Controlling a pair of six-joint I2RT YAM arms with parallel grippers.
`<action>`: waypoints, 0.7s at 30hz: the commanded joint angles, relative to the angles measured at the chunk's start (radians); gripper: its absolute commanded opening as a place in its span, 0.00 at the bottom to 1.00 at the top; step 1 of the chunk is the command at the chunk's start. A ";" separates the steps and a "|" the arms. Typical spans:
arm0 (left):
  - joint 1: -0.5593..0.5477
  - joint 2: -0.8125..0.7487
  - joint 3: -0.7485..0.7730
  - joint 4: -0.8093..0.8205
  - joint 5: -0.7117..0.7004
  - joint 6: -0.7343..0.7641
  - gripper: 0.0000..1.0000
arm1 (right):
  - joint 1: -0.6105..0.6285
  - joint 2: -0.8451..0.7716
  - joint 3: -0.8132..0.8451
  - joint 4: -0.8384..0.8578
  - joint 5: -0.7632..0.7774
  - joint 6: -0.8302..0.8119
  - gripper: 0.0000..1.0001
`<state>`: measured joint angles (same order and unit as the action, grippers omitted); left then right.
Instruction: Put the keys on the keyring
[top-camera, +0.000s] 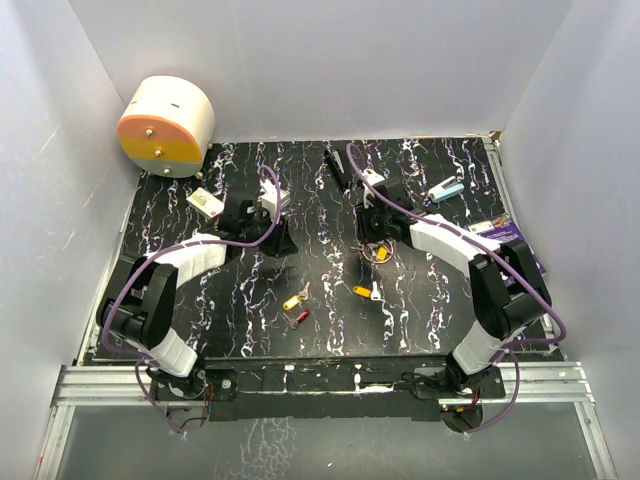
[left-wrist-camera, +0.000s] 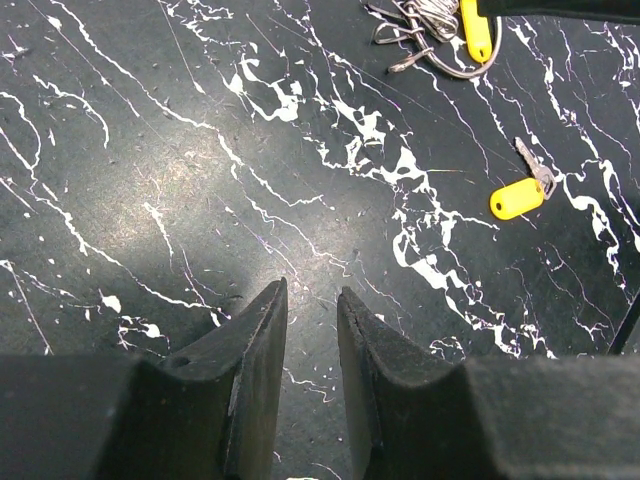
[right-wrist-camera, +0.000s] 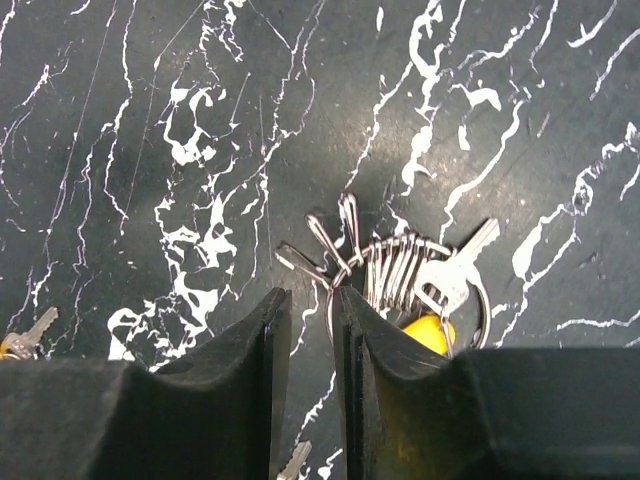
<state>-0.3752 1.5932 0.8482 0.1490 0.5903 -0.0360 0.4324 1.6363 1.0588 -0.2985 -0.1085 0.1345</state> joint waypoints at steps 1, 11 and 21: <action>0.005 -0.008 0.033 -0.019 0.006 0.018 0.26 | 0.029 0.047 0.030 0.111 -0.009 -0.093 0.30; 0.009 -0.002 0.037 -0.031 0.002 0.021 0.26 | 0.080 0.167 0.104 0.080 -0.008 -0.178 0.32; 0.016 0.007 0.037 -0.031 0.001 0.019 0.26 | 0.086 0.195 0.125 0.079 0.010 -0.207 0.34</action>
<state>-0.3676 1.5993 0.8577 0.1253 0.5831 -0.0330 0.5159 1.8278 1.1374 -0.2600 -0.1070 -0.0368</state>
